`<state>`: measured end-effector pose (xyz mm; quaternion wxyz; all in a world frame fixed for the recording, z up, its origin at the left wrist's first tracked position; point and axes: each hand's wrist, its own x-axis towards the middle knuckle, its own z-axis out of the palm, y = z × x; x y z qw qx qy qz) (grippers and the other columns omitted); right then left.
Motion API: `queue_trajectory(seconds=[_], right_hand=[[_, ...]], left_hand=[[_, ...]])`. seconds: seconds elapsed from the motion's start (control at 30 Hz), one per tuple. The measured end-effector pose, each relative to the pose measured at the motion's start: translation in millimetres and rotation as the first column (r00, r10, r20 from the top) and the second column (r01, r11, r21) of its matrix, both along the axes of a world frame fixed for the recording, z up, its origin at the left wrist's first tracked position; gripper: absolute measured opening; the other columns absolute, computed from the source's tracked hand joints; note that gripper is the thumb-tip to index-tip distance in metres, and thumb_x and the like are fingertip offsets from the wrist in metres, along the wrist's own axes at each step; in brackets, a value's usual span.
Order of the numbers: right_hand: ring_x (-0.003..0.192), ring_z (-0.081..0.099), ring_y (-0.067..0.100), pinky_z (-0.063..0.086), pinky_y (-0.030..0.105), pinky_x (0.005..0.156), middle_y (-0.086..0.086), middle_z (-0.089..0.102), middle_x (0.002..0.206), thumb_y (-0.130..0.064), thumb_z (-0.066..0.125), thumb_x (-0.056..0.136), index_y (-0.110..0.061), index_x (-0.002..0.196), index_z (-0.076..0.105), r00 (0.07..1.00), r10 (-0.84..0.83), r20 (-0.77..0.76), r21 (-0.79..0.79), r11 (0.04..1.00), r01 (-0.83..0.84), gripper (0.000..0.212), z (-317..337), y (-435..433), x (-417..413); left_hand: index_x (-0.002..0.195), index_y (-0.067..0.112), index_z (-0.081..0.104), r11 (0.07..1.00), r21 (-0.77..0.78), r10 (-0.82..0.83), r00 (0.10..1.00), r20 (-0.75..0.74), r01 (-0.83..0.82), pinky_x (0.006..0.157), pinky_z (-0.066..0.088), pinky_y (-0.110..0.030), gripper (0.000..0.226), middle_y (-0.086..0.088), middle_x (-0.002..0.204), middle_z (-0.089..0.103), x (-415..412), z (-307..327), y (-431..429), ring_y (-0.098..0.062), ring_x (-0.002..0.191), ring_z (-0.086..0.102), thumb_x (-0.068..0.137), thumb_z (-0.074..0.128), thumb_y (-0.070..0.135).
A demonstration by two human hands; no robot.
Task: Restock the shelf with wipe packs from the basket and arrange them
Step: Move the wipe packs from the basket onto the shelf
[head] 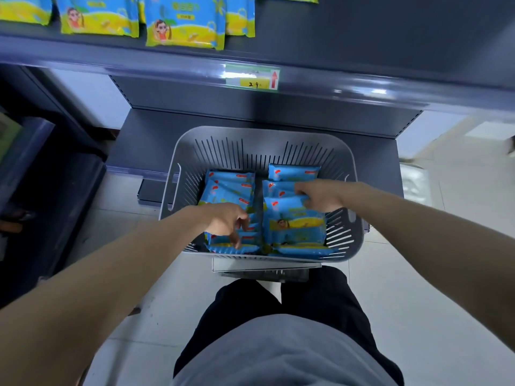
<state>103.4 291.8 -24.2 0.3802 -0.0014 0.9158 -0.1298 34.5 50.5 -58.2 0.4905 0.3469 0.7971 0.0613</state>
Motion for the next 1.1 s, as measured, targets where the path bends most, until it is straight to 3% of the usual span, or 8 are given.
queue_trajectory(seconds=[0.1,0.2,0.27,0.4,0.57,0.73,0.83,1.1], right_hand=[[0.079,0.051,0.026,0.039,0.033,0.066,0.005,0.052,0.09,-0.018,0.043,0.094,-0.023,0.099,0.036,0.997,-0.033,-0.07,-0.018,0.999,0.032,0.01,12.7,3.1,-6.3],[0.076,0.051,0.026,0.038,0.034,0.064,0.007,0.054,0.087,-0.016,0.045,0.093,-0.02,0.097,0.039,0.99,-0.047,-0.136,-0.017,0.999,0.045,0.008,18.9,0.3,-8.2],[0.075,0.051,0.026,0.038,0.034,0.062,0.007,0.054,0.086,-0.016,0.045,0.093,-0.018,0.097,0.04,0.986,-0.055,-0.155,-0.023,0.998,0.052,0.007,20.0,-3.2,-7.7],[0.069,0.05,0.022,0.036,0.032,0.057,0.004,0.052,0.081,-0.016,0.044,0.093,-0.019,0.098,0.039,0.981,-0.072,-0.181,-0.032,0.997,0.068,0.007,18.5,-7.9,-5.9],[0.067,0.049,0.021,0.036,0.032,0.055,0.002,0.05,0.077,-0.016,0.042,0.094,-0.024,0.098,0.031,0.973,-0.086,-0.214,-0.02,0.996,0.083,0.014,18.0,-6.8,-4.7],[0.073,0.052,0.025,0.038,0.034,0.058,0.004,0.051,0.079,-0.018,0.044,0.094,-0.024,0.099,0.03,0.969,-0.098,-0.227,-0.001,0.995,0.1,0.016,18.4,-6.3,-4.4],[0.073,0.052,0.025,0.038,0.033,0.057,0.003,0.05,0.079,-0.018,0.044,0.094,-0.024,0.099,0.03,0.966,-0.085,-0.244,0.011,0.996,0.091,0.016,17.8,-7.9,-5.3],[0.074,0.053,0.031,0.043,0.037,0.063,0.007,0.055,0.081,-0.013,0.043,0.09,-0.018,0.104,0.038,0.897,-0.116,-0.427,-0.023,0.993,0.117,0.016,52.9,-7.7,-18.2]], left_hand=[[0.108,0.018,0.061,0.997,-0.068,-0.023,0.999,0.039,0.026,0.067,0.042,-0.022,0.043,-0.003,0.11,0.058,4.7,-4.8,-1.5,-0.015,0.083,0.053,0.07,0.081,0.023],[0.104,0.012,0.063,0.996,-0.082,0.027,0.999,0.046,-0.023,0.07,0.045,-0.024,0.018,-0.01,0.112,0.062,7.5,-14.4,-5.5,-0.009,0.066,0.058,0.087,0.059,0.006],[0.106,0.01,0.063,0.994,-0.097,0.058,0.998,0.026,-0.055,0.075,0.046,-0.024,0.02,-0.011,0.11,0.066,7.9,-19.1,-7.8,-0.01,0.067,0.06,0.091,0.051,0.004],[0.107,0.01,0.064,0.992,-0.123,-0.004,1.0,-0.013,0.002,0.07,0.044,-0.021,0.026,-0.007,0.105,0.069,5.7,-26.2,-10.4,-0.013,0.077,0.059,0.082,0.067,0.008],[0.116,0.016,0.06,0.997,-0.082,0.0,0.993,-0.119,-0.01,0.084,0.047,-0.029,0.029,-0.002,0.108,0.061,-1.5,-26.7,-13.2,-0.018,0.092,0.056,0.088,0.062,0.022],[0.114,-0.005,0.052,0.99,-0.089,-0.119,0.989,-0.084,0.112,0.072,0.044,-0.033,0.027,-0.025,0.103,0.066,2.0,-27.7,-14.1,-0.034,0.091,0.066,0.094,0.046,0.014],[0.111,0.004,0.055,0.992,-0.123,-0.046,0.996,-0.082,0.036,0.078,0.04,-0.032,0.034,-0.013,0.104,0.061,4.5,-27.1,-16.4,-0.022,0.085,0.053,0.082,0.069,0.013],[0.098,0.018,0.057,0.981,0.161,0.141,0.974,-0.179,-0.112,0.073,0.047,-0.034,0.018,-0.003,0.096,0.059,-27.8,35.5,-7.4,-0.022,0.082,0.058,0.082,0.065,0.013]])
